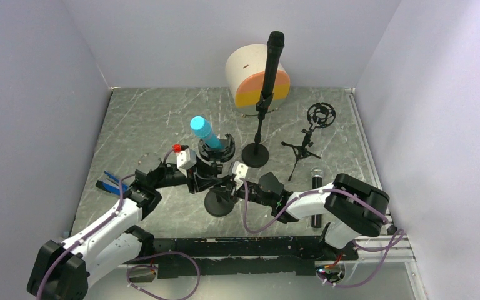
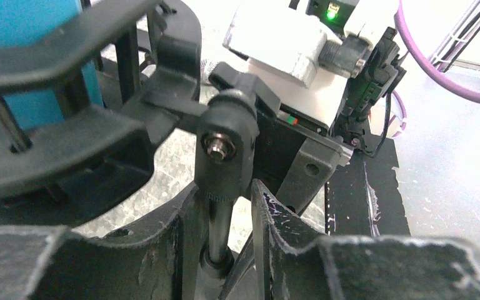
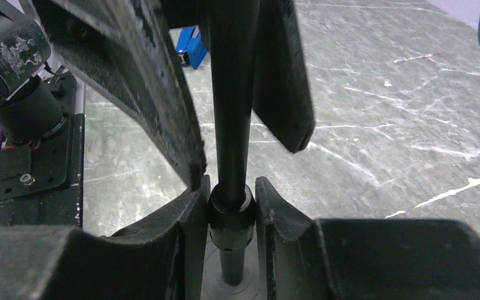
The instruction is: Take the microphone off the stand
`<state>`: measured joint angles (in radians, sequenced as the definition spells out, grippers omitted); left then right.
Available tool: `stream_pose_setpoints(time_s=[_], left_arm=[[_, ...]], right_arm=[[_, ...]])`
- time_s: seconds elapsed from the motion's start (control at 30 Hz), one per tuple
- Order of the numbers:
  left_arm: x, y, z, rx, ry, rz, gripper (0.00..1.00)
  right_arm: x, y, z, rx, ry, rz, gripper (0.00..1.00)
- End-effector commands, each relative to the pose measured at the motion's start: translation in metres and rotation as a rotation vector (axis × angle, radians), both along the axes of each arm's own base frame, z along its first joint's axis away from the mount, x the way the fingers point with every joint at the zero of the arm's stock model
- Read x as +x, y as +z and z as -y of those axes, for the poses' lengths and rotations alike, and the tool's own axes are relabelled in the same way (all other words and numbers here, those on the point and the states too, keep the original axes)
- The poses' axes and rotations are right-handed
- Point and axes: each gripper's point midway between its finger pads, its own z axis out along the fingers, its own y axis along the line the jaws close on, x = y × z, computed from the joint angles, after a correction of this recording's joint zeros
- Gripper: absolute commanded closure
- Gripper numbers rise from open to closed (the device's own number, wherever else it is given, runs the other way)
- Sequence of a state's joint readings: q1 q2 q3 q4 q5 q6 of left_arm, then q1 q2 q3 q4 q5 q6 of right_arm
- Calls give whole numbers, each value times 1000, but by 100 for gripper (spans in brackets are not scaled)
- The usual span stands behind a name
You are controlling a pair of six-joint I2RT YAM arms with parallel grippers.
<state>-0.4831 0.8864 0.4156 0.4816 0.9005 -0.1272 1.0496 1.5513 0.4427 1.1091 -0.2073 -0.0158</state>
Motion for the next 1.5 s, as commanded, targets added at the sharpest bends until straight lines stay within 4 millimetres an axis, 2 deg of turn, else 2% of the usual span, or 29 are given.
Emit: stream_pose_setpoints(time_s=[0.0, 0.17, 0.43, 0.53, 0.63, 0.7, 0.73, 0.83, 0.87, 0.93, 1.03, 1.17, 1.33, 1.47], left_arm=[[-2, -1, -1, -31, 9, 9, 63], [-1, 4, -2, -53, 27, 28, 68], [-1, 22, 0, -115, 19, 52, 66], [0, 17, 1, -98, 14, 39, 74], [0, 10, 1, -76, 14, 23, 89], [-1, 7, 0, -71, 18, 18, 92], [-1, 5, -1, -69, 23, 13, 90], [-2, 3, -2, -68, 28, 6, 71], [-2, 3, -2, -68, 28, 7, 68], [-1, 3, -2, -66, 32, 6, 65], [0, 2, -2, -67, 35, 4, 65], [3, 4, -1, -92, 46, 11, 71], [4, 7, 1, -99, 37, 11, 97], [10, 9, -2, -118, 86, 1, 97]], right_arm=[[5, 12, -5, 45, -7, 10, 81], [5, 11, -5, 44, -11, 9, 81], [6, 13, -5, 44, -16, 9, 81], [7, 13, -4, 45, -21, 10, 81], [6, 13, -4, 54, -20, -12, 80], [6, 14, -4, 56, -23, -14, 80], [6, 14, -3, 57, -24, -13, 80], [6, 14, -4, 54, -22, -11, 79], [6, 14, -4, 53, -21, -11, 79], [6, 14, -5, 54, -22, -10, 79], [7, 15, -6, 55, -22, -9, 79], [7, 15, -6, 50, -22, -11, 79], [7, 14, -6, 52, -25, -18, 79], [10, 12, -4, 53, -52, -31, 79]])
